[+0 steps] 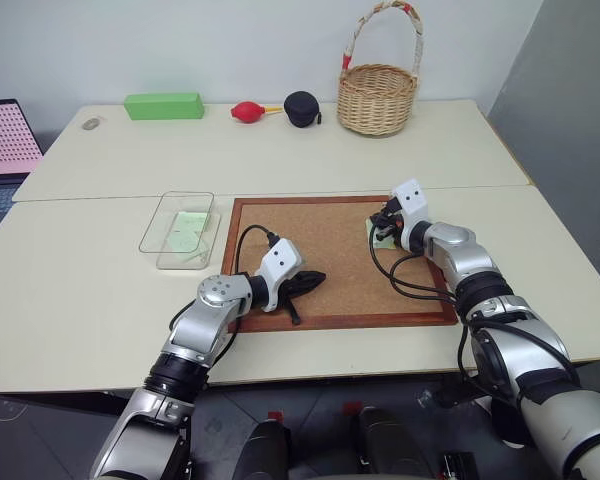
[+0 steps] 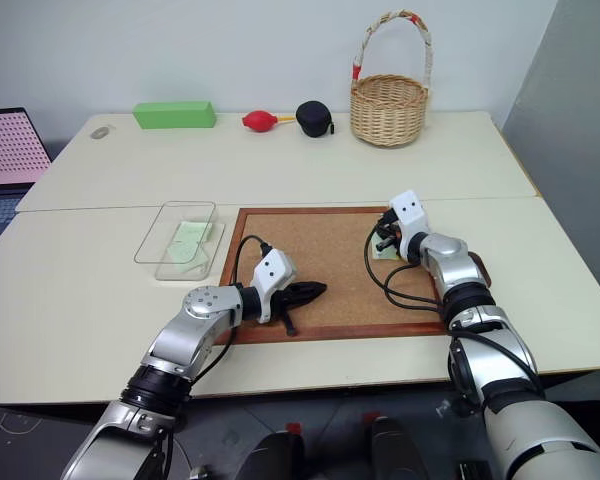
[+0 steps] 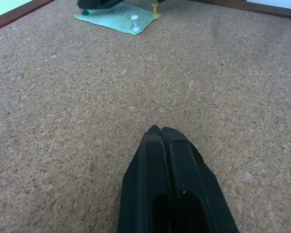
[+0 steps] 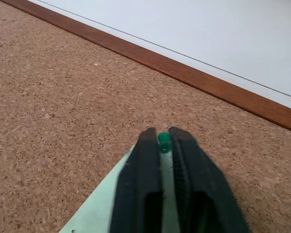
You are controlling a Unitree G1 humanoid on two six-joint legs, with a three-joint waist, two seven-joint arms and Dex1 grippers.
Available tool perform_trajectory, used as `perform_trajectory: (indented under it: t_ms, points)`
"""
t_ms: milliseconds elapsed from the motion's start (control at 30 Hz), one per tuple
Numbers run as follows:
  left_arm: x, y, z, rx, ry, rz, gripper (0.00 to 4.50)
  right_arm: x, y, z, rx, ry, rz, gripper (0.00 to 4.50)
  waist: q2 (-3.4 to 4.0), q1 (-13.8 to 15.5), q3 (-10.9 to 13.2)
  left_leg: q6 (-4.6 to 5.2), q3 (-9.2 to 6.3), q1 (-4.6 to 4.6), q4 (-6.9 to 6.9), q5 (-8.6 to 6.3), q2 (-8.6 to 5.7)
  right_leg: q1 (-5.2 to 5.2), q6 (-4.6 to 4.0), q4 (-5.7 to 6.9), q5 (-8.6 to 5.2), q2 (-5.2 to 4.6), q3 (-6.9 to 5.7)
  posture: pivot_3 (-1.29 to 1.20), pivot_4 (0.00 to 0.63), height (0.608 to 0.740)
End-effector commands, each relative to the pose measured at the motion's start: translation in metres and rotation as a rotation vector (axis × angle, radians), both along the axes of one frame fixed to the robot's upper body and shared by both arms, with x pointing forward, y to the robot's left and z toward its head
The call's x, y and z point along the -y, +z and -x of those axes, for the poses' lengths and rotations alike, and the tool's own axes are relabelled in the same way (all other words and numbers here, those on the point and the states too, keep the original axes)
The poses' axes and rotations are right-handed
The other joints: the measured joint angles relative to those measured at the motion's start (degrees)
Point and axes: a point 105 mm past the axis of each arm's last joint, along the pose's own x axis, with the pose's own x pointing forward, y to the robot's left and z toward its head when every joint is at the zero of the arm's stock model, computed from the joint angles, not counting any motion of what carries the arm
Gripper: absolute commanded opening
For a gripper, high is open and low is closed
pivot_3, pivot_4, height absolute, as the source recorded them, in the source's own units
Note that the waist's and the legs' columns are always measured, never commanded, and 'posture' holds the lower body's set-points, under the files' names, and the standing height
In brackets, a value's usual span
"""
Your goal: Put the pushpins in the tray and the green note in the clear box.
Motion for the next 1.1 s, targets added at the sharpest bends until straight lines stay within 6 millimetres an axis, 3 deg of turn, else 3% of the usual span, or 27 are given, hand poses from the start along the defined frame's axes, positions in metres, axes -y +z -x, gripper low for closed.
perform_trajectory:
  t_ms: [33, 333, 767, 900, 1000, 1100]
  points:
    - [-0.012, -0.031, 0.002, -0.098, 0.049, -0.061, 0.0, -0.004, 0.023, -0.005, 0.067, 0.014, -0.024, 0.09, 0.02, 0.0, -0.01, 0.0, 0.0, 0.0, 0.0, 0.0, 0.0, 0.0, 0.0, 0.0, 0.0, 0.0, 0.0, 0.0, 0.15, 0.74]
    - [-0.016, -0.045, 0.004, -0.117, 0.05, -0.096, 0.0, -0.007, 0.042, -0.004, 0.119, 0.034, -0.081, 0.09, 0.08, 0.04, -0.05, 0.0, 0.0, 0.01, 0.01, 0.0, -0.01, 0.01, 0.02, 0.03, 0.0, 0.0, 0.01, 0.0, 0.15, 0.74]
    - [-0.013, -0.047, 0.004, -0.123, 0.045, -0.094, 0.0, -0.001, 0.067, 0.009, 0.165, 0.042, -0.102, 0.09, 0.33, 0.07, -0.28, 0.04, 0.01, 0.31, 0.02, 0.03, -0.01, 0.26, 0.2, 0.09, -0.09, 0.0, 0.03, 0.0, 0.15, 0.74]
    - [-0.012, -0.047, 0.004, -0.122, 0.045, -0.095, 0.0, 0.023, 0.081, 0.02, 0.196, 0.025, -0.072, 0.09, 0.36, 0.29, -0.29, 0.04, 0.01, 0.29, 0.02, 0.03, -0.02, 0.24, 0.2, 0.09, -0.09, 0.0, 0.04, 0.0, 0.15, 0.74]
    - [-0.012, -0.047, 0.004, -0.12, 0.047, -0.092, 0.0, 0.042, 0.077, 0.032, 0.183, 0.008, -0.022, 0.09, 0.36, 0.52, -0.33, 0.04, 0.0, 0.26, 0.01, 0.03, -0.02, 0.24, 0.2, 0.05, -0.09, -0.01, 0.02, 0.0, 0.15, 0.74]
    - [-0.012, -0.048, 0.004, -0.12, 0.048, -0.093, 0.0, 0.07, 0.061, 0.048, 0.134, -0.046, 0.064, 0.09, 0.42, 0.6, -0.43, 0.04, 0.0, 0.24, -0.01, 0.03, -0.01, 0.24, 0.2, -0.03, -0.1, 0.0, 0.01, 0.0, 0.15, 0.74]
